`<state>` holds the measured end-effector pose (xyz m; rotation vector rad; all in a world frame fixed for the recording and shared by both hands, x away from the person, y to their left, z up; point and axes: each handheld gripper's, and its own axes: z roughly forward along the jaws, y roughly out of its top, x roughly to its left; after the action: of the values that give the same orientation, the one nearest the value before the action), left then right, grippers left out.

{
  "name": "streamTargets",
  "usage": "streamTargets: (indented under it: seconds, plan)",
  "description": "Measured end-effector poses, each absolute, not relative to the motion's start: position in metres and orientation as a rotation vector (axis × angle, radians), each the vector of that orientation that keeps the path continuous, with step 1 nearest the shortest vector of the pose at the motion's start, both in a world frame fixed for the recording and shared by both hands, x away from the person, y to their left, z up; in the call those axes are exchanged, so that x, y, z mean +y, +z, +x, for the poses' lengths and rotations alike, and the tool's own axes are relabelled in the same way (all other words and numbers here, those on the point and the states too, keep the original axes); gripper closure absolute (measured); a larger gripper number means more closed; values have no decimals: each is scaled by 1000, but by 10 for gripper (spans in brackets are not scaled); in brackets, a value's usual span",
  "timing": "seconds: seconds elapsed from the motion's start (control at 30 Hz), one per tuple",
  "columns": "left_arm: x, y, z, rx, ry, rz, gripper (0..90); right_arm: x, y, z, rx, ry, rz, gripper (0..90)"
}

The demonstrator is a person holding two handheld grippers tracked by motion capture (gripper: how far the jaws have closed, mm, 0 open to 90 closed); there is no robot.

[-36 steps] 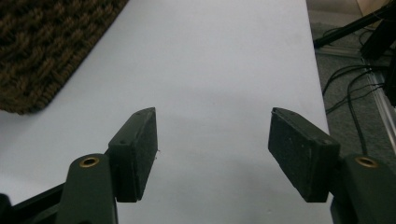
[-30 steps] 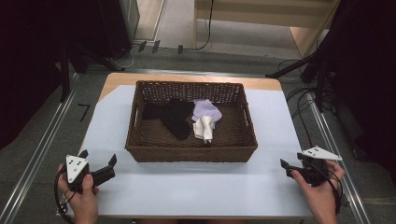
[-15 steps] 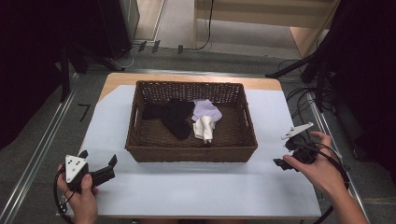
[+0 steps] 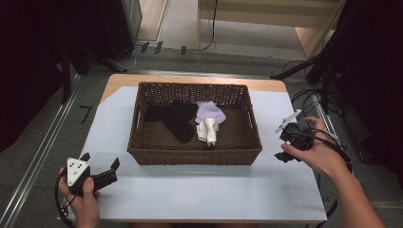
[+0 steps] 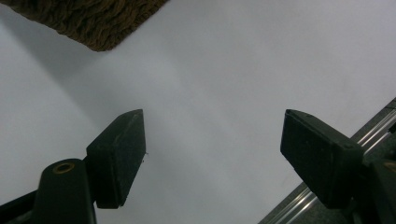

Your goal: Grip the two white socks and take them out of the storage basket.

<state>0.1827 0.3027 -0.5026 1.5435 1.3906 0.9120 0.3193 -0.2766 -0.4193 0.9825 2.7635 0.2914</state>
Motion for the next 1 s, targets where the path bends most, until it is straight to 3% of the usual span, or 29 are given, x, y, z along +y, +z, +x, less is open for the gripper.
streamTargets:
  seconds: [1.0]
  plan:
    - [302, -503, 184, 1377, 895, 1549, 3, -236, -361, 347, 2798, 297, 850, 229]
